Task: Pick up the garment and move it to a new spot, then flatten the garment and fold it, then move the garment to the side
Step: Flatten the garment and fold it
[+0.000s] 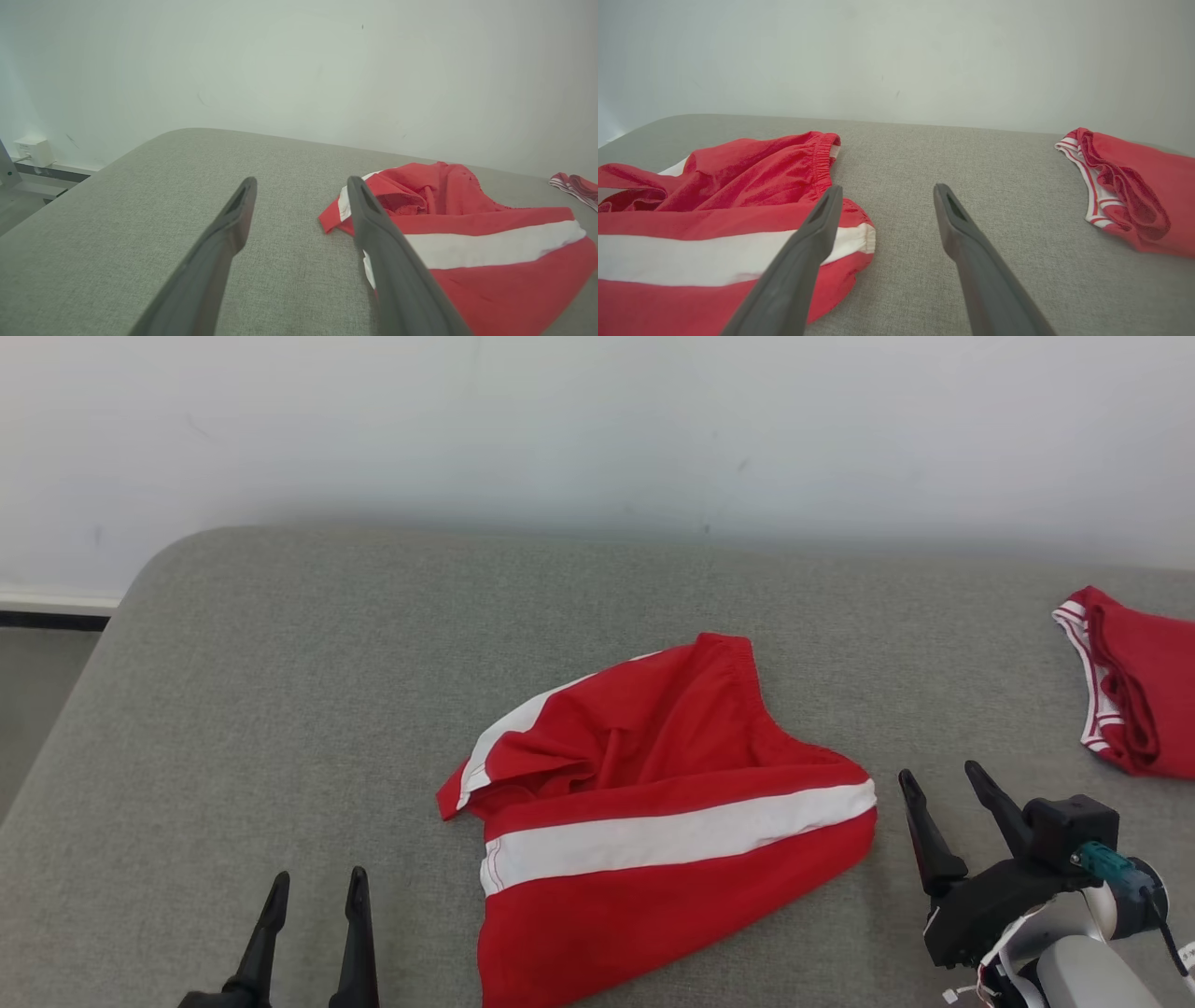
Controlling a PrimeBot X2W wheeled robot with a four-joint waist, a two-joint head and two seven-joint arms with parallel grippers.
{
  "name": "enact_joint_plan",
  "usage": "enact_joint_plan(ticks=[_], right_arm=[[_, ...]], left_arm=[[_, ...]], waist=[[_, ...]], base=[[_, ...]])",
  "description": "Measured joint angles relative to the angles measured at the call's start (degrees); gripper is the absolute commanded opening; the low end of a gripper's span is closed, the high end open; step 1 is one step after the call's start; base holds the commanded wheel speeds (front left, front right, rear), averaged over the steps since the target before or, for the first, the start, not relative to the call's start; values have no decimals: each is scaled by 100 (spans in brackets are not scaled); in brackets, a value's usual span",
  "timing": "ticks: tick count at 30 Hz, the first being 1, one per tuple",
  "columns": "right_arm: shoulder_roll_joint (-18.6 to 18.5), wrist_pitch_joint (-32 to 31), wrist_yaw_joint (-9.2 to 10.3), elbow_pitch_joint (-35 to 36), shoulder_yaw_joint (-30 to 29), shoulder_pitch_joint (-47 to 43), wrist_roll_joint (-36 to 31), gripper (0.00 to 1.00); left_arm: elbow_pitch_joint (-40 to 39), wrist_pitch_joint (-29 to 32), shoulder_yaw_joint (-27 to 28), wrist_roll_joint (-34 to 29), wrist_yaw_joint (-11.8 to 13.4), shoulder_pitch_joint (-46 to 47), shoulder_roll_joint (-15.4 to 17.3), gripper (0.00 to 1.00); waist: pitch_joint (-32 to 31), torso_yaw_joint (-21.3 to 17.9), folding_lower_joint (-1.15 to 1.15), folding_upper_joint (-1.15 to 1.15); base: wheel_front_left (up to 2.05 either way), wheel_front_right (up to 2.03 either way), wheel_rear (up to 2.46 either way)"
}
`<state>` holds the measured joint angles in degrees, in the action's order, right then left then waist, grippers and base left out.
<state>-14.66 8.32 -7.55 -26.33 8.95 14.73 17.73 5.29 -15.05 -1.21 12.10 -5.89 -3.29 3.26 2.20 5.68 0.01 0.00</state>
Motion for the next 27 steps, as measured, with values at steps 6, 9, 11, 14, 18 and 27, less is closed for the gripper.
enact_joint_plan(ticks=[6,9,11,14,18,27], right_arm=[[-110,-18,0,-793,276,473,96,100],[-133,-56,0,-1190,433,655,201,100],[-163,-82,0,-1425,567,760,257,100],[-181,-82,0,-1857,761,1009,413,100],[-133,-51,0,-2207,967,1214,630,14],[-141,581,0,-2301,1215,1221,924,0]], left_arm=[[49,0,-80,8,-9,148,-16,100],[69,0,-97,18,-10,211,-20,100],[74,0,-114,20,-14,243,-23,100],[100,0,-155,46,-16,343,-27,100],[130,0,-183,71,-18,376,-30,100],[193,0,-171,105,34,331,-31,100]], waist=[[178,259,0,0],[269,362,0,0],[330,419,0,0],[446,509,0,0],[523,573,0,0],[414,478,0,0]], base=[[0,0,0],[0,0,0],[0,0,0],[0,0,0],[0,0,0],[0,0,0]])
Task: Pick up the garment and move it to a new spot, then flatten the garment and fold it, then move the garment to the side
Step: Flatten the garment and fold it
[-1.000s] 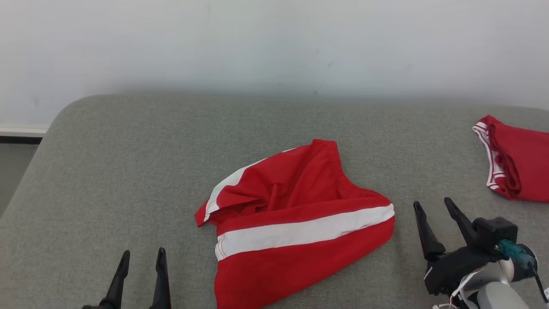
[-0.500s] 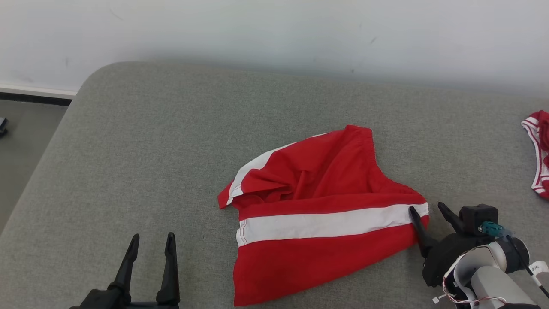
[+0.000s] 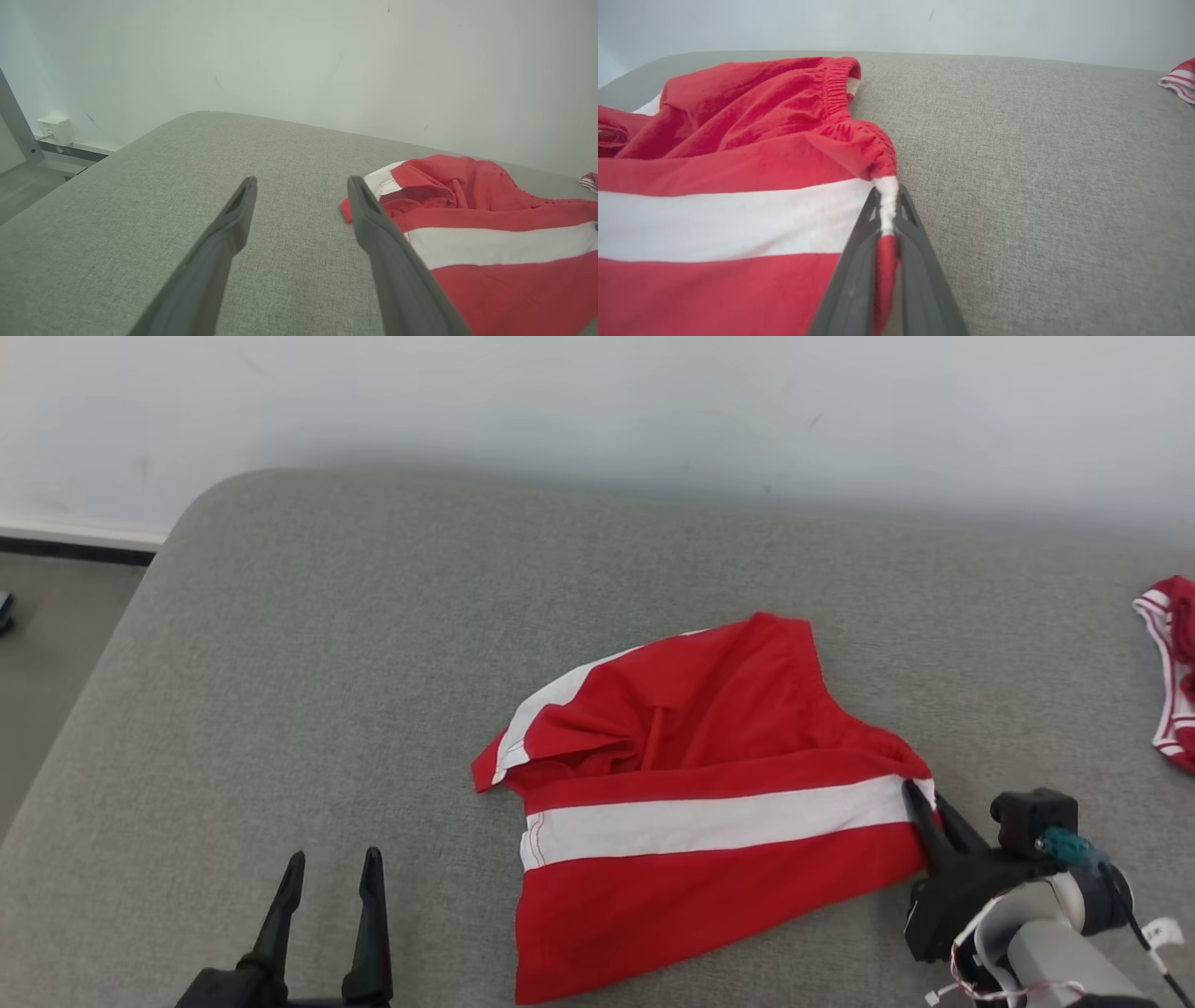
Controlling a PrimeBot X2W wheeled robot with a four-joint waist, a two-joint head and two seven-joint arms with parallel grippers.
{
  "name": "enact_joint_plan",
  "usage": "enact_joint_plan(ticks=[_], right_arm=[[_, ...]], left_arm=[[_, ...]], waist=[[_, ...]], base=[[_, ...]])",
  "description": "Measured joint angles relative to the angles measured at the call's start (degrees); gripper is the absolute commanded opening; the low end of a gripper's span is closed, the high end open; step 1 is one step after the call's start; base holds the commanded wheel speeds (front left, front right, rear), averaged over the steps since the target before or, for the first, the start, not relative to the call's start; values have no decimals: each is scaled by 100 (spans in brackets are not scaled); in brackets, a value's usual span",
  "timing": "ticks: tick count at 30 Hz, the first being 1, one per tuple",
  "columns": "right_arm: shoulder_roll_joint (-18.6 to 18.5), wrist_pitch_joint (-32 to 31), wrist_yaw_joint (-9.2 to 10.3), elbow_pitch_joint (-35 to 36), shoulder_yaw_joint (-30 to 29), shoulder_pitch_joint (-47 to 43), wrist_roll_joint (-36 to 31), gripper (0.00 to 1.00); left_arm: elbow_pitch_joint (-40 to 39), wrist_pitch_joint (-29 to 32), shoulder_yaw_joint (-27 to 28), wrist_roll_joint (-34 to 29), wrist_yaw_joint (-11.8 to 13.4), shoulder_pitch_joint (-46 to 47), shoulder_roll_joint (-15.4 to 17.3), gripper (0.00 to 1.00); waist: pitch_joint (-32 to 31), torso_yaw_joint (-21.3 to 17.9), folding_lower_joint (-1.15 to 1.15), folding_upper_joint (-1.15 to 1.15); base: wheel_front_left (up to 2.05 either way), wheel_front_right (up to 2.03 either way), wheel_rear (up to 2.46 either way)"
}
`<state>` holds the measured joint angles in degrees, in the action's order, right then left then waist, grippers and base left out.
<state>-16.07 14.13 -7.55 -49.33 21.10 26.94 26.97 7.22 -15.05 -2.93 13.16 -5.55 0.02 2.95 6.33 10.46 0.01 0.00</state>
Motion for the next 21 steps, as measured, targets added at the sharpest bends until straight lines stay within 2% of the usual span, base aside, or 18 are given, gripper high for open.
enact_joint_plan(ticks=[5,11,21], right_arm=[[-47,77,-1,568,-66,-537,53,0],[-64,86,0,1614,-537,-1505,-55,0],[550,-163,0,2891,-1067,-2913,-349,0]], left_arm=[[36,0,-23,41,1,-147,-1,100],[75,0,-35,41,-9,-197,-1,100],[164,0,-34,24,-94,-210,-1,100]], waist=[[-135,-193,-1,0],[-277,-457,-1,0],[-442,-678,-1,0]], base=[[0,0,0],[0,0,0],[0,0,0]])
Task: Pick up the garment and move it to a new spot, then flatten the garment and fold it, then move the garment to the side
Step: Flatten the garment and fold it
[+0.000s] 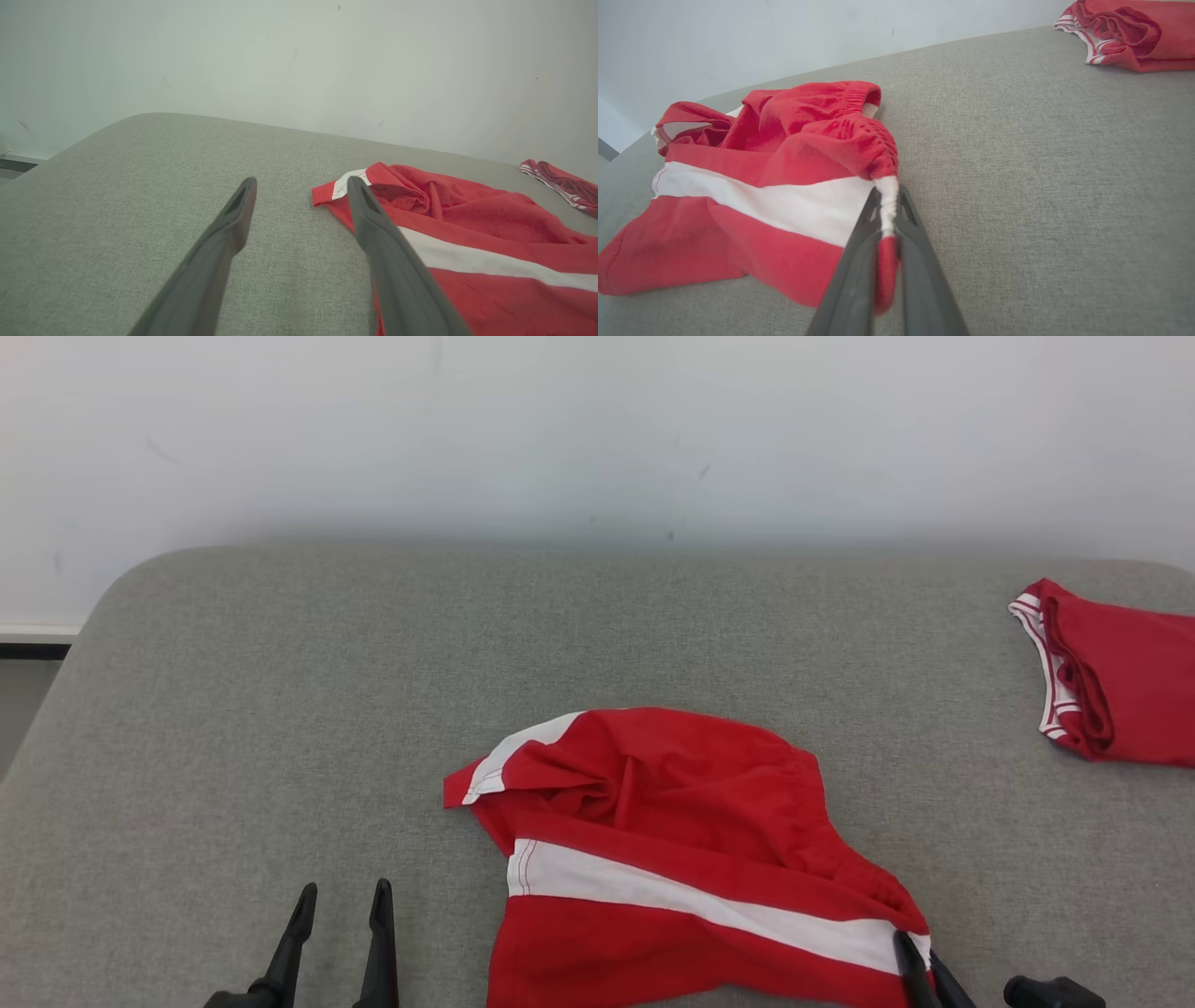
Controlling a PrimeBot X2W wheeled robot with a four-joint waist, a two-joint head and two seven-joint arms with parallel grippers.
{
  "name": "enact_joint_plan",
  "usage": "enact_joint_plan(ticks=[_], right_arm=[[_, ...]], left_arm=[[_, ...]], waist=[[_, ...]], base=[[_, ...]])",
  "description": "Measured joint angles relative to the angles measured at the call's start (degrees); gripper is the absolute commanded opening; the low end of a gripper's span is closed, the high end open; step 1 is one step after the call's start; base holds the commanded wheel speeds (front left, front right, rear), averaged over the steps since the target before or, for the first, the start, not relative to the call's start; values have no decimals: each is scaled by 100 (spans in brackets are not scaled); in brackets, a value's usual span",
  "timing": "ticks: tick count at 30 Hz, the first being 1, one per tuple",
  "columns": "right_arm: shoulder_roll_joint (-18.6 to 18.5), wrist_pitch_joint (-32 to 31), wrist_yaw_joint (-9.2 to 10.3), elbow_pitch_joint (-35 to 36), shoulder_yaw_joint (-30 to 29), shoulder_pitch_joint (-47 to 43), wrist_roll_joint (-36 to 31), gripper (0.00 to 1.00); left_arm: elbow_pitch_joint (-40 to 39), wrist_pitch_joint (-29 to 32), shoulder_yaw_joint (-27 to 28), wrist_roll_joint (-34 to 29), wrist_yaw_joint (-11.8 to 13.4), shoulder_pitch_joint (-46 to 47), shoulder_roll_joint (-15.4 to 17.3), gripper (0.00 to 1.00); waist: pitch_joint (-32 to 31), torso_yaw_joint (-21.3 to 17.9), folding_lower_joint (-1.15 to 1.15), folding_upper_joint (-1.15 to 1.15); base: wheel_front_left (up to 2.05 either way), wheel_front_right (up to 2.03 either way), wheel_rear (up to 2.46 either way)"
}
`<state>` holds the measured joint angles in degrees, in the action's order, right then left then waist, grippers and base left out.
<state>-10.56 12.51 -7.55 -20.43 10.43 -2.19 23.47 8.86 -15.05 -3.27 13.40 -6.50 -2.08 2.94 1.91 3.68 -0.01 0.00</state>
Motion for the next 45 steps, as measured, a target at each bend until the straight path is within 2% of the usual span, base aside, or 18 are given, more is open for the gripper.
enact_joint_plan(ticks=[1,2,3,14,28,36,45], right_arm=[[45,-44,0,85,-51,-79,-48,0],[83,-45,0,163,-115,-148,-122,41],[109,-67,0,225,-174,-193,-196,100],[235,-33,0,927,-698,-349,-590,100],[323,-38,0,1033,-910,-530,-642,100],[377,-40,0,969,-723,-392,-644,100],[413,18,0,794,-625,-203,-635,100]], left_arm=[[5,0,3,-4,-1,-7,-1,100],[9,0,5,-8,-3,-18,0,100],[19,0,2,-21,-5,-29,0,100],[32,0,136,-90,-55,-117,0,100],[75,0,126,-147,-64,-136,5,100],[486,1,-254,-158,-91,320,182,100],[1349,168,-804,205,-101,996,508,100]], waist=[[-12,-12,0,0],[-21,-25,0,0],[-31,-38,0,0],[-201,-209,0,0],[-245,-410,0,0],[-160,-605,1,0],[73,-950,1,0]], base=[[0,0,0],[0,0,0],[0,0,0],[0,0,0],[0,0,0],[0,0,0],[0,0,0]])
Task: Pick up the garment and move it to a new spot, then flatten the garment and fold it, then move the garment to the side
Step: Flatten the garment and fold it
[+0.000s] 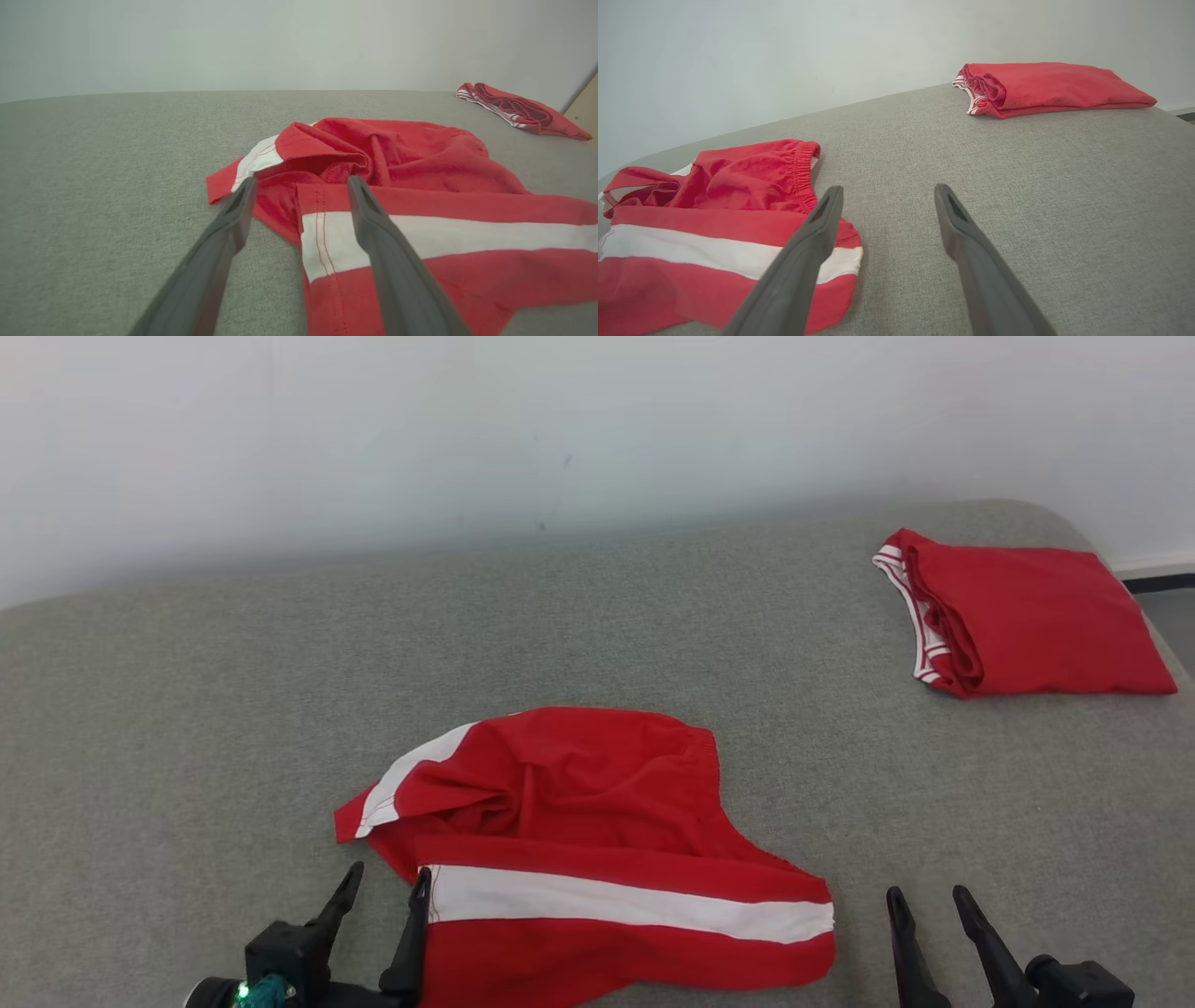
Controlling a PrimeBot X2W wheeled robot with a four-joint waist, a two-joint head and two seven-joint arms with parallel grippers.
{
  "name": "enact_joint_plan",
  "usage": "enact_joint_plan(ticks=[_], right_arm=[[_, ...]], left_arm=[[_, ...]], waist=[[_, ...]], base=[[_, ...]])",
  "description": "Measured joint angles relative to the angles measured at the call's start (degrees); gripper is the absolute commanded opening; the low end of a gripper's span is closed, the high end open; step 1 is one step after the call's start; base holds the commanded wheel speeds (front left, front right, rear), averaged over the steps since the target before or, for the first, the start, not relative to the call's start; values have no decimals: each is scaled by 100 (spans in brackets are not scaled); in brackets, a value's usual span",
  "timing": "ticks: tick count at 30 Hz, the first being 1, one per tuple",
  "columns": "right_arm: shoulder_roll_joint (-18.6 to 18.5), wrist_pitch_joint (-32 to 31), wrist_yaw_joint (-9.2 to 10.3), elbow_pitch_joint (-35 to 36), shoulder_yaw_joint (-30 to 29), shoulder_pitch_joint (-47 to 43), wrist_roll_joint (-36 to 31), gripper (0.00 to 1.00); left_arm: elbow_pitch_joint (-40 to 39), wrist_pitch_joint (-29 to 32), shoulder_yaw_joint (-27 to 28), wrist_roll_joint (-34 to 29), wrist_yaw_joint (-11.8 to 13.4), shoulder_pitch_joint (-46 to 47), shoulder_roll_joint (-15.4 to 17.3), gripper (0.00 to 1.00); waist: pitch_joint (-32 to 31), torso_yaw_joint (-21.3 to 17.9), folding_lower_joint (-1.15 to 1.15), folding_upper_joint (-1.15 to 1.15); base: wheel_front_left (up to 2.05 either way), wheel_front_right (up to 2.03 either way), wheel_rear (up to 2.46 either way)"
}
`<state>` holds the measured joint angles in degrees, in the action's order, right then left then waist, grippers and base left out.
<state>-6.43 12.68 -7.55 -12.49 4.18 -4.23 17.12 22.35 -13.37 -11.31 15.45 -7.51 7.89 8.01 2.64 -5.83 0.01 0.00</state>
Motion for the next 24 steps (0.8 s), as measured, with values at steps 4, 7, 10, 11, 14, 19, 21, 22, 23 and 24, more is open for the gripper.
enact_joint_plan(ticks=[4,7,10,11,14,19,21,22,23,24], right_arm=[[47,46,0,-59,4,73,0,100],[59,89,0,-119,4,103,0,100],[59,104,0,-166,1,173,11,100],[58,118,0,-179,-1,187,19,100],[55,149,0,-192,-12,205,16,100],[34,178,0,-201,-94,180,10,100],[27,186,0,-211,-99,164,0,100],[24,196,0,-211,-92,156,0,100],[22,196,0,-214,-103,150,0,100],[13,197,0,-216,-115,143,0,100]], left_arm=[[361,111,-127,189,0,158,94,100],[608,188,-252,291,0,216,126,100],[825,207,-328,412,0,291,153,100],[898,205,-352,441,0,323,157,100],[1054,125,-458,511,-1,410,167,28],[1077,-11,-546,573,-2,456,129,0],[1077,-47,-561,564,-2,454,133,0],[1051,-71,-548,561,-2,451,138,0],[983,-78,-527,560,3,448,143,0],[909,-105,-520,543,23,446,162,0]], waist=[[122,-155,0,0],[216,-252,0,0],[290,-328,0,0],[309,-350,0,0],[340,-399,0,0],[301,-322,0,0],[273,-261,0,0],[257,-228,0,0],[242,-190,0,0],[224,-149,0,0]], base=[[0,0,0],[0,0,0],[0,0,0],[0,0,0],[0,0,0],[0,0,0],[0,0,0],[0,0,0],[0,0,0],[0,0,0]])
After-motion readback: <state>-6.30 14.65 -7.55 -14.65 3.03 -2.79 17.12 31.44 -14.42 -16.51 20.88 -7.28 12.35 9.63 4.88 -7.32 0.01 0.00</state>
